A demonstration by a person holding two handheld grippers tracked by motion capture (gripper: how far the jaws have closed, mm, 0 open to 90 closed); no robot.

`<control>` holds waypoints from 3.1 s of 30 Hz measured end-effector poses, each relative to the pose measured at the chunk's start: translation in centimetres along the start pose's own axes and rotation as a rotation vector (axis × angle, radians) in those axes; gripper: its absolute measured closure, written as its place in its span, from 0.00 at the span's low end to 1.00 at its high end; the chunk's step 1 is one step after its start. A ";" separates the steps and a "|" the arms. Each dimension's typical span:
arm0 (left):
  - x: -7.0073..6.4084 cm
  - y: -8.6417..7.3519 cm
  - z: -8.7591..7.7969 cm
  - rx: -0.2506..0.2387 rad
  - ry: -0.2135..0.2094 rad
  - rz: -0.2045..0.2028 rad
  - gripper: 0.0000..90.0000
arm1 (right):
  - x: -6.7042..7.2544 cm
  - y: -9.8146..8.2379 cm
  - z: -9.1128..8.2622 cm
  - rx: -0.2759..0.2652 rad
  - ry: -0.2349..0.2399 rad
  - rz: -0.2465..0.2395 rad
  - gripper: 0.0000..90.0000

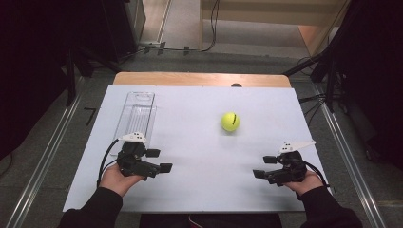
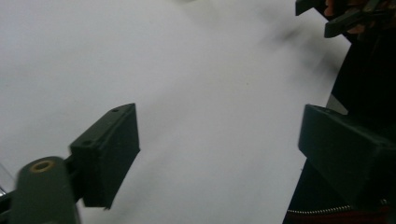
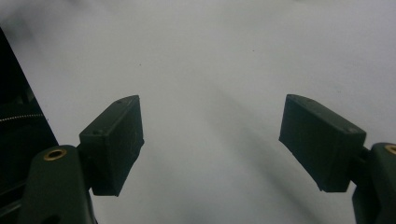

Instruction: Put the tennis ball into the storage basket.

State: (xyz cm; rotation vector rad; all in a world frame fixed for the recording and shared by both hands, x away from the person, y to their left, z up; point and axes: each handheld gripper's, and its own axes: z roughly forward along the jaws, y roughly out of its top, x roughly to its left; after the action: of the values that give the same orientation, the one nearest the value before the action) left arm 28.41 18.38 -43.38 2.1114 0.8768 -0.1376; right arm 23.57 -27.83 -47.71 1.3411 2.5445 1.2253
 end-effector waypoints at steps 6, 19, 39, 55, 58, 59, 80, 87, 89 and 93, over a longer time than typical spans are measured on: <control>-0.4 0.9 0.7 0.008 -0.008 0.032 0.00 | 0.0 0.0 0.0 -0.002 0.000 -0.003 0.22; -0.7 2.3 2.4 0.052 -0.014 0.058 0.01 | 0.0 0.0 -0.1 -0.008 0.003 0.002 0.22; -0.1 4.6 4.2 0.025 0.019 0.053 0.03 | 0.0 -0.1 0.0 -0.001 -0.001 0.002 0.22; 0.2 6.7 5.6 0.009 0.035 0.070 0.05 | 0.0 -0.1 0.0 0.004 0.003 0.000 0.22; 0.3 7.1 5.8 0.007 0.032 0.071 0.05 | 0.0 -0.1 0.0 0.004 0.003 0.000 0.22; 0.3 7.2 5.9 0.008 0.032 0.072 0.05 | 0.0 -0.1 0.0 0.004 0.003 0.000 0.22; 0.5 9.3 7.9 0.024 0.022 0.090 0.05 | 0.1 -0.1 0.0 0.007 0.004 -0.002 0.22; 0.6 10.1 8.6 0.023 0.023 0.096 0.05 | 0.2 0.0 0.1 0.005 0.006 -0.007 0.22; 0.6 10.4 8.8 0.022 0.020 0.100 0.05 | 0.2 0.0 0.1 0.005 0.007 -0.008 0.22; 0.7 10.9 9.4 0.028 0.024 0.106 0.05 | 0.2 0.0 0.1 0.005 0.007 -0.010 0.22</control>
State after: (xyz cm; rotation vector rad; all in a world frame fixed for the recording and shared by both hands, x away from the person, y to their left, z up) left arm 37.62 7.38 -42.66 2.1843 0.7790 -0.0691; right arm 23.45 -27.64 -47.73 1.3261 2.5576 1.2242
